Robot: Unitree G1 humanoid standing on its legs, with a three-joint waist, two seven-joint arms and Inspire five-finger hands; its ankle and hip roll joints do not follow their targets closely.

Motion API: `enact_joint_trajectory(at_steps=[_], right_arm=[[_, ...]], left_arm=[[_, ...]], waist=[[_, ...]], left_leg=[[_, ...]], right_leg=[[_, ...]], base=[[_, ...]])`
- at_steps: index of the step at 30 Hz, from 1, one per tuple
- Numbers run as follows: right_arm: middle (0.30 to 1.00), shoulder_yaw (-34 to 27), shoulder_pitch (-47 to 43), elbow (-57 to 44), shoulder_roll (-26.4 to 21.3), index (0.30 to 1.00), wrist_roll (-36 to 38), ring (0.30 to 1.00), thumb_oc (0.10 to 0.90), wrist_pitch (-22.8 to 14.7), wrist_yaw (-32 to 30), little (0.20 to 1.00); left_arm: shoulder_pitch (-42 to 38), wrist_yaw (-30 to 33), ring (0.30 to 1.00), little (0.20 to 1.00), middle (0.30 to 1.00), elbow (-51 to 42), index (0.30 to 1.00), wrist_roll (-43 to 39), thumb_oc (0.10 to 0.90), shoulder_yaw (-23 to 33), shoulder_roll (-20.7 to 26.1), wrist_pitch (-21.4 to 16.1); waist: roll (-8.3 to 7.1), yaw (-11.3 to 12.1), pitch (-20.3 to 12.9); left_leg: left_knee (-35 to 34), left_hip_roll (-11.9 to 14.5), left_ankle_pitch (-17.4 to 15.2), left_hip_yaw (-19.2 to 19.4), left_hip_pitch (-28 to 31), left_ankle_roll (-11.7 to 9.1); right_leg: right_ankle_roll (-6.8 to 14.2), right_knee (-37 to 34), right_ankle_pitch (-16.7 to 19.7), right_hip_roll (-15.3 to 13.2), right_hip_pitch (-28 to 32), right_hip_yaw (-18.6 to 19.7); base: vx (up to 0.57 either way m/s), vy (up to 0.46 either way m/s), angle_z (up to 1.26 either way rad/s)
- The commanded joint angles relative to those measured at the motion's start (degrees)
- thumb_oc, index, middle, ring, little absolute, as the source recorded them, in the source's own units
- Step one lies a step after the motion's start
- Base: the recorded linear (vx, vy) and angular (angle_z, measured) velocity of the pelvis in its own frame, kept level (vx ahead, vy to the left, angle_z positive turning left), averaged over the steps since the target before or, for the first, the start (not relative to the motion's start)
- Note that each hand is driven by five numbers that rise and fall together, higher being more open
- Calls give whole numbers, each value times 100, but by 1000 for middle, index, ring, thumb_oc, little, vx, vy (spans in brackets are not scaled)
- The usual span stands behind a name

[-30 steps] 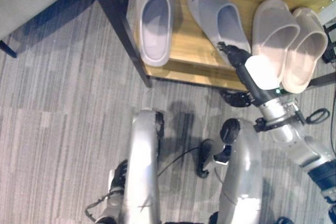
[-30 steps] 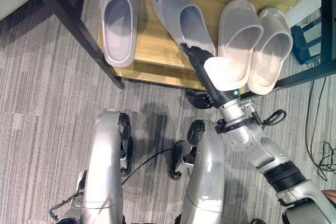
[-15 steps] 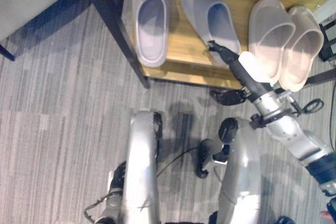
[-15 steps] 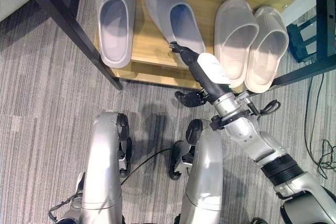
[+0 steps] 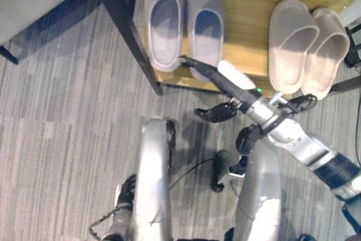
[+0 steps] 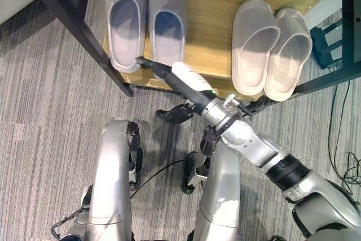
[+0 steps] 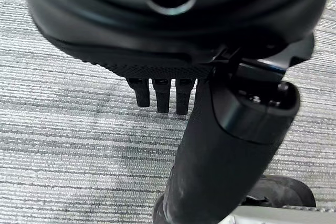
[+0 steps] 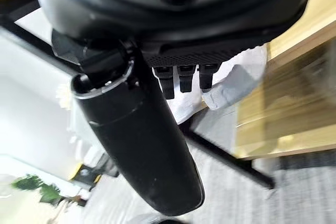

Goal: Arrange the slippers neatly on the shoe rack.

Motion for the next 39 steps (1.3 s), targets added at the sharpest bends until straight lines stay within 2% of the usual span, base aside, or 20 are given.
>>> enact_joint_trajectory(at_steps=[1,6,8,13,16,19,20,23,25,27,30,33,39], right_arm=[[900,-250,-665,-953,-45,900,257,900,800,-499,-178,900],[900,-157,-996,-768,142,900,-258,900,800,-388,-490,900],[900,-230,-1102,-699,158,900,-791,900,800,-336,-845,900],[900,-497,-1104,-1023,-242,900,-2341,900,800,-237,-1710,900],[900,-764,-852,-1434,-391,900,-2724,900,800,-243,-1921,900],[900,-954,-381,-1686,-343,900,-2263,900,800,-313,-1597,900],[900,-1073,-85,-1743,-307,900,-1897,900,800,-397,-1457,900],[900,-1129,172,-1729,-333,900,-1566,900,800,-484,-1278,900],[900,-1059,330,-1659,-274,900,-1098,900,800,-532,-992,900],[900,-1042,389,-1576,-262,900,-749,900,800,-577,-795,900],[900,-983,364,-1448,-267,900,-628,900,800,-562,-705,900],[900,-820,210,-982,-220,900,-175,900,800,-557,-482,900],[900,-632,-116,-421,-242,900,-65,900,800,-496,-455,900]], left_arm=[[250,59,900,900,900,381,900,117,800,-188,-50,-13],[266,48,900,900,900,322,900,207,800,-248,-11,-5],[285,50,900,900,900,299,900,200,800,-286,-35,-23],[365,139,900,900,900,305,900,342,800,-273,-120,-58],[404,249,900,900,900,251,900,429,800,-268,-130,-80],[487,297,900,900,900,147,900,441,800,-277,-128,-65],[505,275,900,900,900,145,900,398,800,-292,-146,-60],[501,240,900,900,900,163,900,385,800,-304,-171,-75],[502,199,900,900,900,180,900,359,800,-302,-190,-56],[512,148,900,900,900,184,900,335,800,-331,-196,-51],[500,119,900,900,900,184,900,336,800,-345,-192,-55],[486,97,900,900,900,208,900,341,800,-380,-163,-58],[480,43,900,900,900,247,900,291,800,-423,-156,-67]], waist=[[37,184,-120],[56,218,-120],[66,232,-120],[77,206,-120],[80,191,-120],[61,159,-120],[55,144,-120],[51,125,-120],[53,120,-120],[59,116,-120],[75,119,-120],[91,142,-120],[108,165,-120]], left_leg=[[107,-165,-483,-198,371,211],[119,-173,-487,-206,371,211],[134,-174,-501,-205,371,215],[162,-183,-535,-218,371,224],[186,-187,-559,-219,371,228],[219,-187,-576,-195,371,231],[205,-194,-559,-184,371,227],[200,-196,-554,-191,371,220],[220,-198,-559,-207,371,214],[230,-192,-564,-203,371,214],[215,-188,-553,-205,371,210],[198,-189,-522,-192,371,197],[192,-198,-511,-197,371,188]], right_leg=[[-220,-161,-163,-43,152,125],[-221,-163,-148,-42,152,129],[-220,-145,-149,-28,152,140],[-215,-116,-184,-21,152,166],[-215,-83,-209,-26,152,162],[-214,-53,-209,-21,152,164],[-211,-54,-213,-24,152,157],[-216,-53,-222,-20,152,164],[-210,-47,-217,-13,152,169],[-216,-43,-226,-15,152,166],[-215,-59,-219,-19,152,165],[-216,-65,-206,-30,152,157],[-213,-60,-207,-37,152,156]], base=[[0,0,0],[0,0,0],[0,0,0],[0,0,0],[0,0,0],[0,0,0],[0,0,0],[0,0,0],[0,0,0],[0,0,0],[0,0,0],[0,0,0],[0,0,0]])
